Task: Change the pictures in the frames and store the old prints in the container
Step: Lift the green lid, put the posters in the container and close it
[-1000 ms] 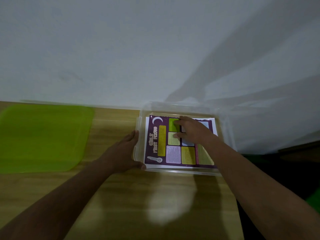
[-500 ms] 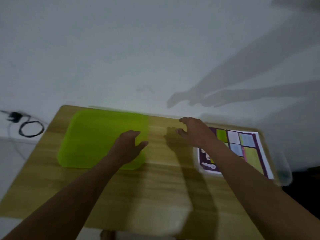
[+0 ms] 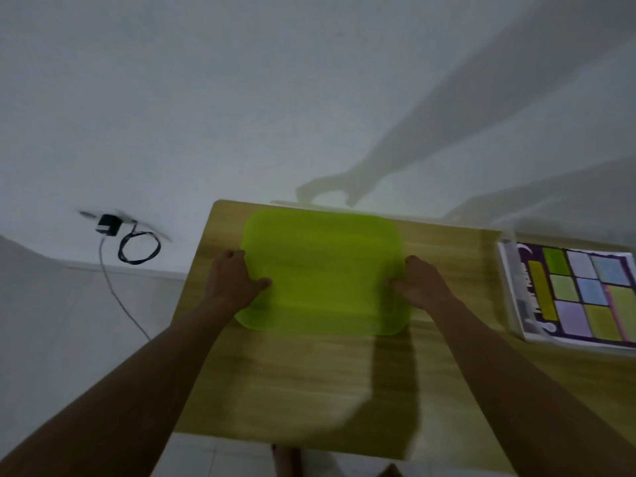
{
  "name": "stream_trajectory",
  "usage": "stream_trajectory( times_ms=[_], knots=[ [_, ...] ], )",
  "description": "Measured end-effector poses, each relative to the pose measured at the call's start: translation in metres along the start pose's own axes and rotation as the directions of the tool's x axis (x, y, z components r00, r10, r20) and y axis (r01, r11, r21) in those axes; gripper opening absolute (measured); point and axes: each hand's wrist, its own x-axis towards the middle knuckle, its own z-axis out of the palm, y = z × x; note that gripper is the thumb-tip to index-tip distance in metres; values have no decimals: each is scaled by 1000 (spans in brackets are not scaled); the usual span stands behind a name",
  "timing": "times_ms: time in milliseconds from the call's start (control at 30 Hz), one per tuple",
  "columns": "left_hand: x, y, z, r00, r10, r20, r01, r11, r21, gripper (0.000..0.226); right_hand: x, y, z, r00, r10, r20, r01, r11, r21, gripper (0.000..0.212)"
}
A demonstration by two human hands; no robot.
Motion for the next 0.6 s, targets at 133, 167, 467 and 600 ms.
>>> stream_trajectory(
  times_ms=[133, 167, 467, 600],
  knots=[
    [9, -16, 8, 996, -77, 51, 80, 994, -71, 87, 6, -2, 12, 998, 56, -12, -54, 993, 107, 69],
    [9, -15, 6, 995, -83, 59, 89, 990, -108, 84, 8, -3, 13, 997, 70, -9, -68, 984, 166, 71],
    [-11, 2, -30, 986, -20, 163, 84, 914, -397, 100, -26, 5, -15, 997, 61, 52, -80, 838, 540, 101],
    [-39, 35, -53, 980, 99, 172, -4, 878, -479, 122, -61, 31, -52, 1000, 8, 14, -15, 810, 586, 89]
  ],
)
